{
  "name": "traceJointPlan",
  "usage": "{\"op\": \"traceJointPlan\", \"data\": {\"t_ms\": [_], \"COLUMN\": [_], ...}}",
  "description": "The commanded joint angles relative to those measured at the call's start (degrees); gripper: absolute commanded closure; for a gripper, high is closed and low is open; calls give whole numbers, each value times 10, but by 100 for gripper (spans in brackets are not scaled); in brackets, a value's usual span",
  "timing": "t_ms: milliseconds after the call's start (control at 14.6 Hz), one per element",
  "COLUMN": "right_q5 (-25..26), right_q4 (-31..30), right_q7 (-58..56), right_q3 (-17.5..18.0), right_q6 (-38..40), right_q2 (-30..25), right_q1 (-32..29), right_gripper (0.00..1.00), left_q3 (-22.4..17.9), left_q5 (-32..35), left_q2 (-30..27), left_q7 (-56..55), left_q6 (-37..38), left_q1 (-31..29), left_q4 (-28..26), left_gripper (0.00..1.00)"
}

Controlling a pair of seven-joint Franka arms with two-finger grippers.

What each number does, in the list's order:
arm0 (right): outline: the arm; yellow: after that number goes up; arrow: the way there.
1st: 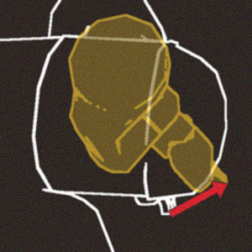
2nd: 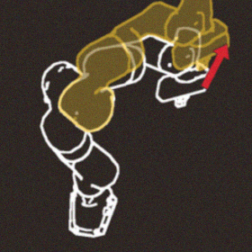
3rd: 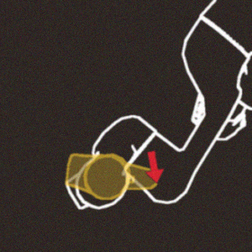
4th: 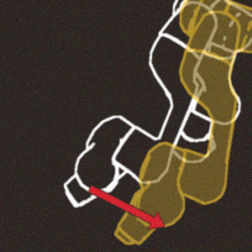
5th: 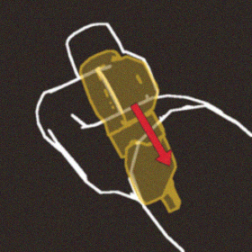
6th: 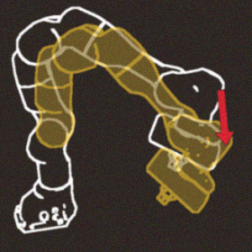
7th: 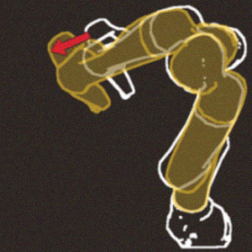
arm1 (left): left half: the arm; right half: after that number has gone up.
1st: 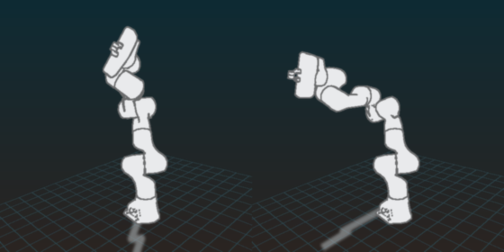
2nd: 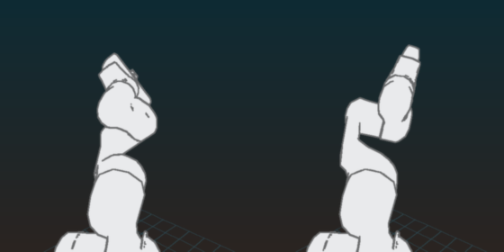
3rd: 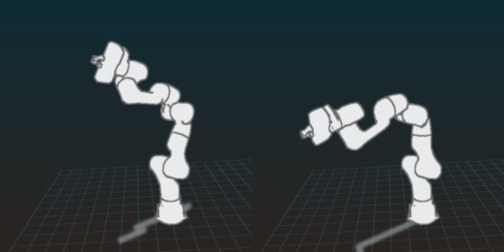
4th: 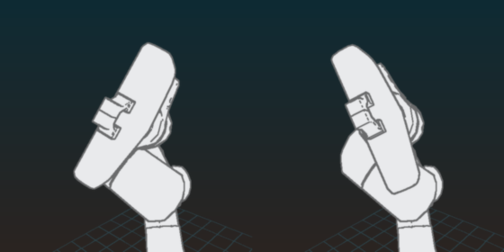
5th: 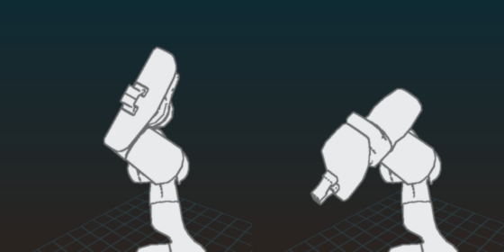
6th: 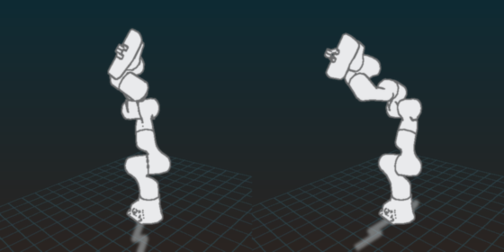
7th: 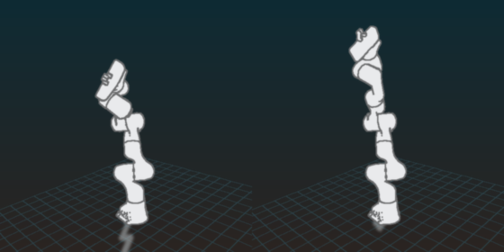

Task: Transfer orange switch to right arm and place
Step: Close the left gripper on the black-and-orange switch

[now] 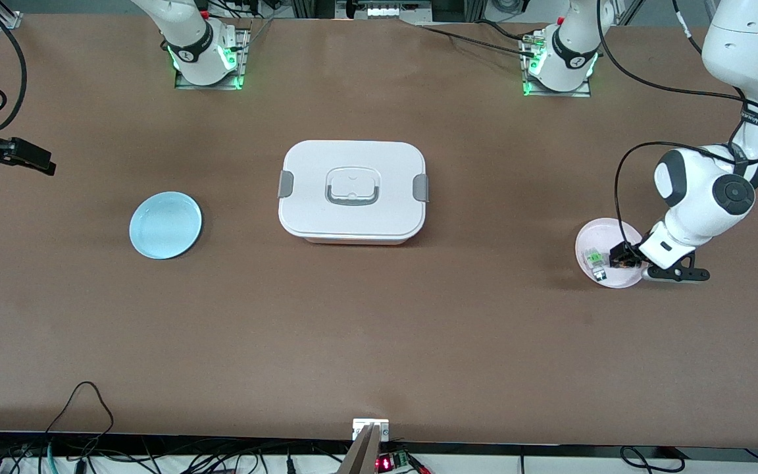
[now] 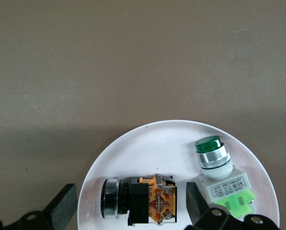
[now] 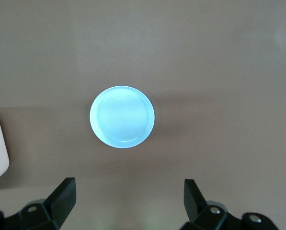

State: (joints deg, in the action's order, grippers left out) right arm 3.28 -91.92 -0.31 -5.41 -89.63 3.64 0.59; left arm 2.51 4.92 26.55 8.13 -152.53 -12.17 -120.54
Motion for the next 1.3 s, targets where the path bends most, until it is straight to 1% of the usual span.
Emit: {"op": "traceJointPlan", "data": {"t_ms": [0,1025,1093,1230], "right_q5": [0,1,1,1], "right_q4": [8,10,10,10], "right_q7": [7,9,9,9], "right_q3": [1,0,0,0], "right_q6": [3,-1,-1,-1], "right_q2": [4,11,11,11], "right_q1": [-3,-10,-10,-9], "right_gripper": [0,0,0,0], "left_q3": [7,8,8,8], "left_q5": [11,11,11,11], "left_q2": [10,25,25,25], "left_q7": [4,3,3,3], "left_q6": [-4,-3,-3,-3], "left_q1": [-9,-16,-17,-16], "left_q4": [1,-5,-5,-5], "left_gripper": [0,0,1,10]}}
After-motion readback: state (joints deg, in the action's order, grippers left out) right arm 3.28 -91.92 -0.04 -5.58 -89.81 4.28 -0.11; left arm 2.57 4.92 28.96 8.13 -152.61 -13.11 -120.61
